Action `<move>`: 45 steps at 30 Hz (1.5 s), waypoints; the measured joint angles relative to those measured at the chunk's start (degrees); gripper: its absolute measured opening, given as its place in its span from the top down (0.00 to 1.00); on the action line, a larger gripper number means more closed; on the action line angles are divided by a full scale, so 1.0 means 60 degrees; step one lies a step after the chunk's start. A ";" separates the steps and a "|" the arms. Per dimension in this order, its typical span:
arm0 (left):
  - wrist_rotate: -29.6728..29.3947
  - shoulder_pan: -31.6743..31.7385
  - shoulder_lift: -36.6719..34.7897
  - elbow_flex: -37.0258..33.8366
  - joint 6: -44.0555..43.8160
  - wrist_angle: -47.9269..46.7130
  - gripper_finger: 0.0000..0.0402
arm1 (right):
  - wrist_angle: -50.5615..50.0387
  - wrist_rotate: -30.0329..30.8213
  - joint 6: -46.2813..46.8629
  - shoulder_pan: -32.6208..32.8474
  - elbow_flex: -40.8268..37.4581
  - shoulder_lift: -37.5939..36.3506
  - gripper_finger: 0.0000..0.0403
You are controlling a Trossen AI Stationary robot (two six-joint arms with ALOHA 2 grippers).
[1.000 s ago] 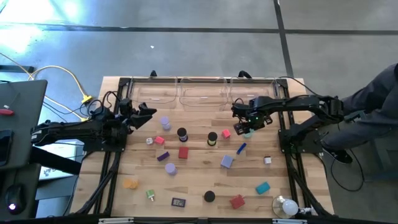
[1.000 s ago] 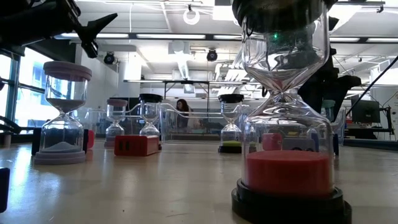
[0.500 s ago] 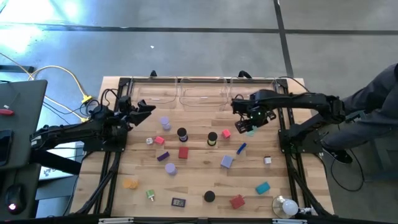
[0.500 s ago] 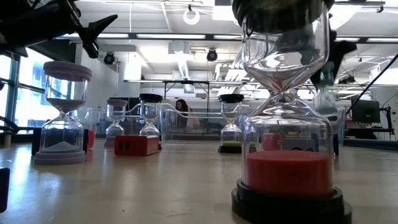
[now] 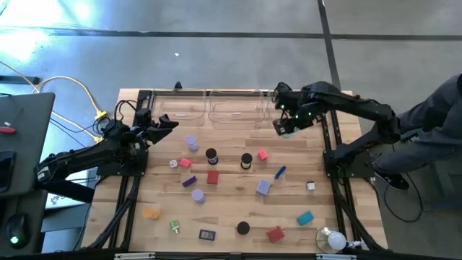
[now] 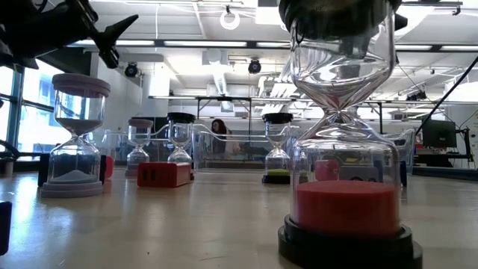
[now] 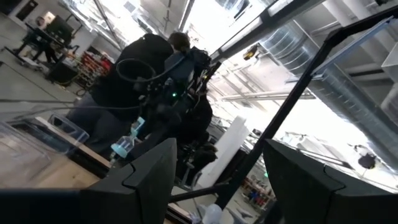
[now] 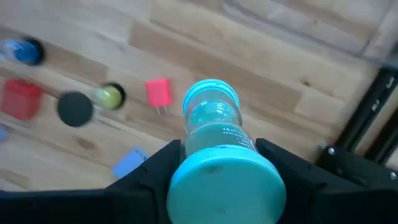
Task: Pick & Place Office items
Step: Put the light blue hourglass into the right transparent bin
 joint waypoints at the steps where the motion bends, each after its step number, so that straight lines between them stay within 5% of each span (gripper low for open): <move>1: 0.0017 0.0072 0.0000 0.0000 -0.0014 -0.0002 0.42 | -0.0006 -0.0004 -0.0162 -0.0164 0.0127 0.0000 0.56; 23: 0.0319 0.1979 0.0008 0.0000 -0.0150 0.0041 0.42 | 0.0020 0.0087 -0.3736 -0.5753 0.0569 0.0914 0.55; 33: 0.0319 0.2092 0.0182 0.0000 0.0025 -0.0003 0.42 | 0.0134 0.0765 -0.4426 -0.6245 0.0558 0.2508 0.55; 45: 0.0703 0.2790 0.0182 0.0000 -0.0142 -0.0046 0.42 | 0.1156 0.0916 -0.5220 -0.6482 -0.0515 0.2645 0.55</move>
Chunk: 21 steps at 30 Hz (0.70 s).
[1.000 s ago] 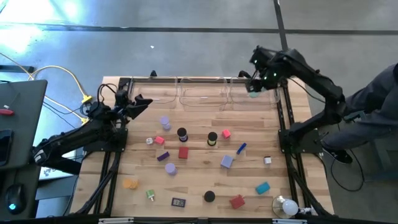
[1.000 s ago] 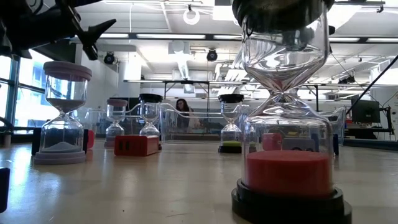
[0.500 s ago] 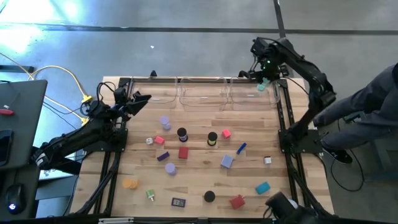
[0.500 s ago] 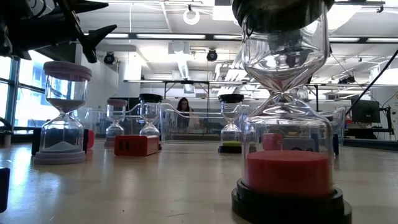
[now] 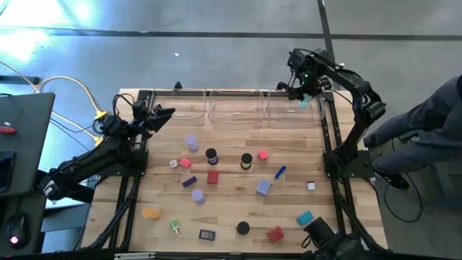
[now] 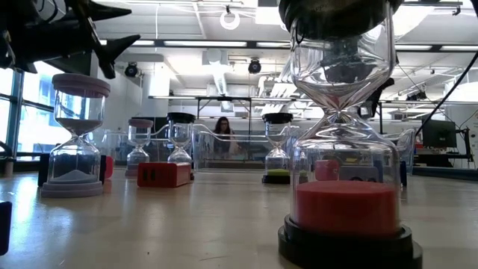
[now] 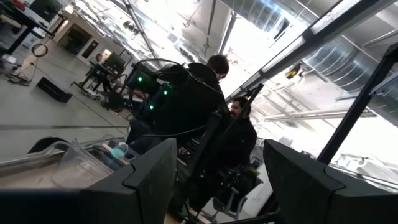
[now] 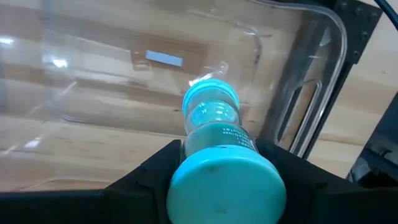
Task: Pick & Place Office items
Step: Put the light blue hourglass into the right transparent bin
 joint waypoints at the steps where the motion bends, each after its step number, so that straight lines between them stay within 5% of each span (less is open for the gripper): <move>1: 0.0010 0.0070 0.0000 0.0000 -0.0018 -0.0001 0.42 | 0.0111 0.0017 -0.0053 -0.0022 -0.0095 -0.0006 0.55; 21: 0.0196 0.0391 0.0000 0.0000 -0.0051 -0.0081 0.42 | 0.1979 0.0576 -0.0211 -0.0398 -0.1517 -0.0018 0.55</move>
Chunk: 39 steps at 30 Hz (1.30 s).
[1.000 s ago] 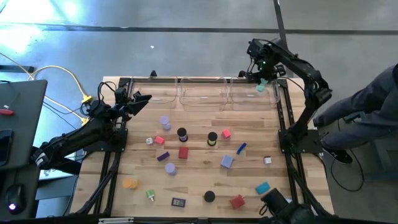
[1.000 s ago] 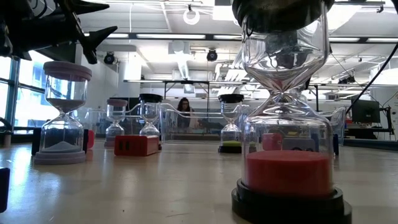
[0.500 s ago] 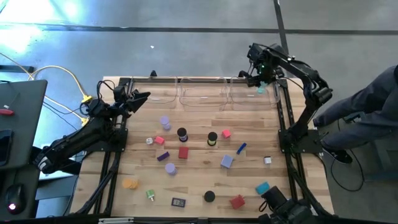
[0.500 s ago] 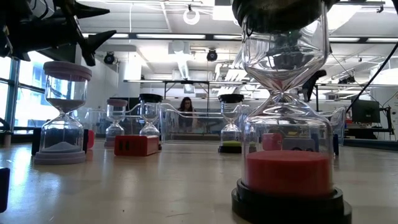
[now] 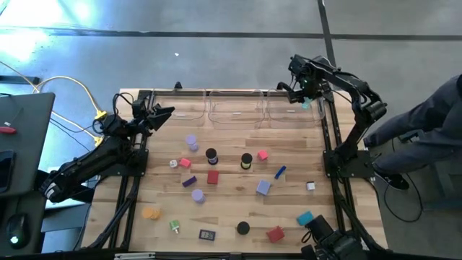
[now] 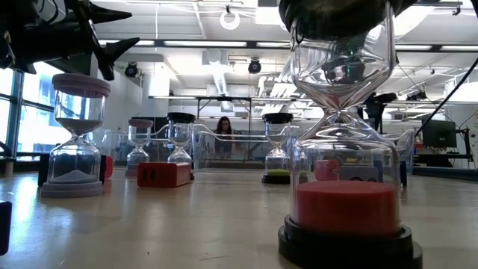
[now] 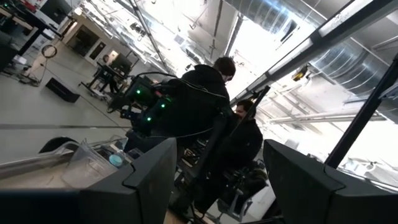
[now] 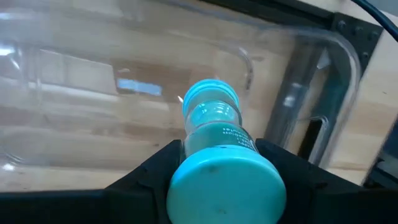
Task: Pick & Place Office items
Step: Put the light blue hourglass into the right transparent bin
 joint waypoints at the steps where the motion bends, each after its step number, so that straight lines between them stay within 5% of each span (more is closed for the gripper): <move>1: 0.0000 0.0000 0.0000 0.0000 0.0000 -0.0004 0.42 | 0.0056 -0.0053 0.0031 0.0000 0.0000 0.0000 0.55; 17: -0.0015 0.0000 0.0000 0.0000 -0.0036 -0.0058 0.42 | 0.0071 -0.0224 0.0337 0.0103 0.0004 0.0000 0.55; 28: -0.0302 0.0000 0.0000 0.0000 -0.0038 -0.0062 0.42 | 0.1267 -0.1453 0.0706 0.0653 0.0015 0.0000 0.55; 39: -0.0306 -0.0004 0.0000 0.0000 -0.0069 -0.0073 0.42 | 0.1289 -0.0947 0.0811 0.0821 0.0029 0.0470 0.55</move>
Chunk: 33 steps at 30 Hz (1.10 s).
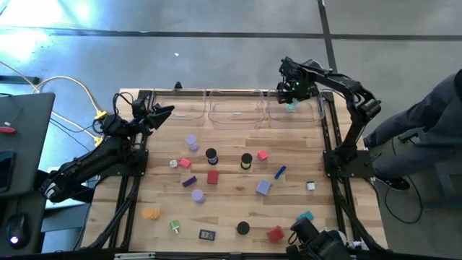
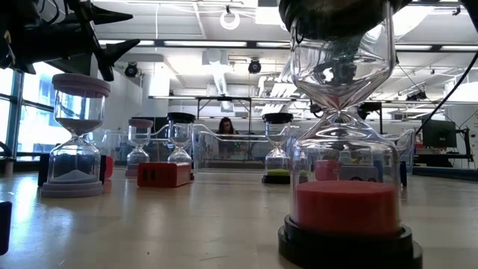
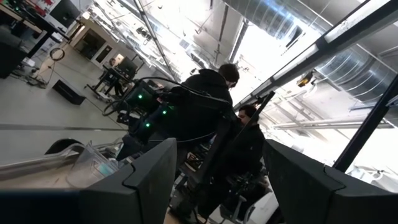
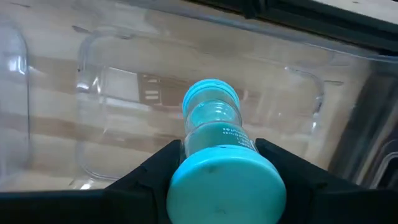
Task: Pick & Place Office items
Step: Put the light blue hourglass into the right transparent bin
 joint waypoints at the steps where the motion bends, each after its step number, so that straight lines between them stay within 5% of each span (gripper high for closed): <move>1: 0.0000 0.0000 0.0000 0.0000 0.0000 0.0000 0.42 | -0.0004 -0.0002 0.0006 0.0002 0.0000 0.0005 0.55; 33: -0.0084 0.0000 0.0000 0.0000 0.0073 -0.0091 0.42 | -0.0126 -0.0038 -0.0215 0.0137 -0.0004 0.0007 0.55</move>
